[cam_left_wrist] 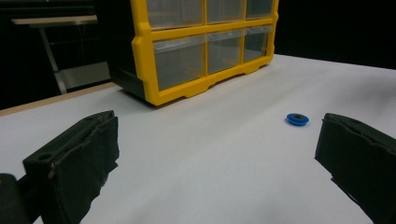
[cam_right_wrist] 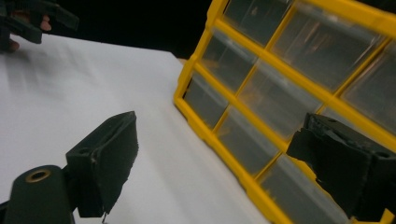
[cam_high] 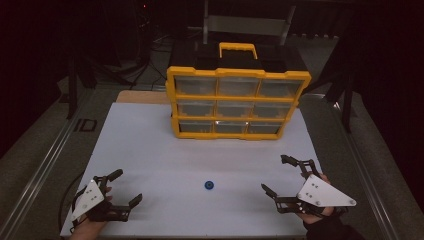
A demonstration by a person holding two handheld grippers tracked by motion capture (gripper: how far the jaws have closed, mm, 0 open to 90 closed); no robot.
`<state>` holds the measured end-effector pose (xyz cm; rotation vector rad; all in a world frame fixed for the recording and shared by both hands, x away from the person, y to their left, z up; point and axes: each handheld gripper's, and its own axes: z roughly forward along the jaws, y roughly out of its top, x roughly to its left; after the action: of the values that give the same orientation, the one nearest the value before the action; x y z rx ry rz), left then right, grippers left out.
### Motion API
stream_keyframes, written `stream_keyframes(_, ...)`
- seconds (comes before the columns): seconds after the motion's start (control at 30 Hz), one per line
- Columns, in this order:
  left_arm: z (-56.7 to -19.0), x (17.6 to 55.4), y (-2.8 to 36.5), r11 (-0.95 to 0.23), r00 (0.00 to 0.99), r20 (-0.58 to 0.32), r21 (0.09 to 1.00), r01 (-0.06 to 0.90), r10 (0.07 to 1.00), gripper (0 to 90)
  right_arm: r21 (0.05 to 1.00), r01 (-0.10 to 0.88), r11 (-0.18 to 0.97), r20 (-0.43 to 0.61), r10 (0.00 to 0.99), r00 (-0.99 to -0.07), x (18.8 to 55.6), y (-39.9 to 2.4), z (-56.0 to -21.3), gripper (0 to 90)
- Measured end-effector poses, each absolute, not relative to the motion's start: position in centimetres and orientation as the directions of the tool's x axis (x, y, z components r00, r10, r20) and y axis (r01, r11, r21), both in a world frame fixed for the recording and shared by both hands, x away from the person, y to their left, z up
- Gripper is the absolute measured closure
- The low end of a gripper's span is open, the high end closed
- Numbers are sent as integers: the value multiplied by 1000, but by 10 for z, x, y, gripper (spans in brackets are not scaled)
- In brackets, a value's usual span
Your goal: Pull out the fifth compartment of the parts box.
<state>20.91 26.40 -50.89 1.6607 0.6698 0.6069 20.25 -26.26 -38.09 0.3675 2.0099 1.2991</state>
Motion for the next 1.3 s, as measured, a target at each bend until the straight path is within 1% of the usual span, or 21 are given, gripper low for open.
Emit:
stream_keyframes(0.07,-509,209,264,-152,700,36,983,104,713,0,874,-143,463,-418,570,-708,205,-260,-376,99)
stream_keyframes(0.27,-508,209,264,-146,695,34,984,102,718,0,859,-172,483,-452,556,-697,214,-253,-363,93)
stream_keyframes(0.57,-509,209,264,-146,698,33,984,103,716,0,841,-196,504,-484,539,-689,233,-245,-346,93)
stream_keyframes(0.97,-508,209,264,-146,696,35,984,101,717,0,796,-257,548,-560,505,-657,254,-233,-325,97)
stream_keyframes(1.3,-508,209,264,-143,696,31,984,103,717,0,775,-269,571,-580,475,-662,274,-223,-312,98)
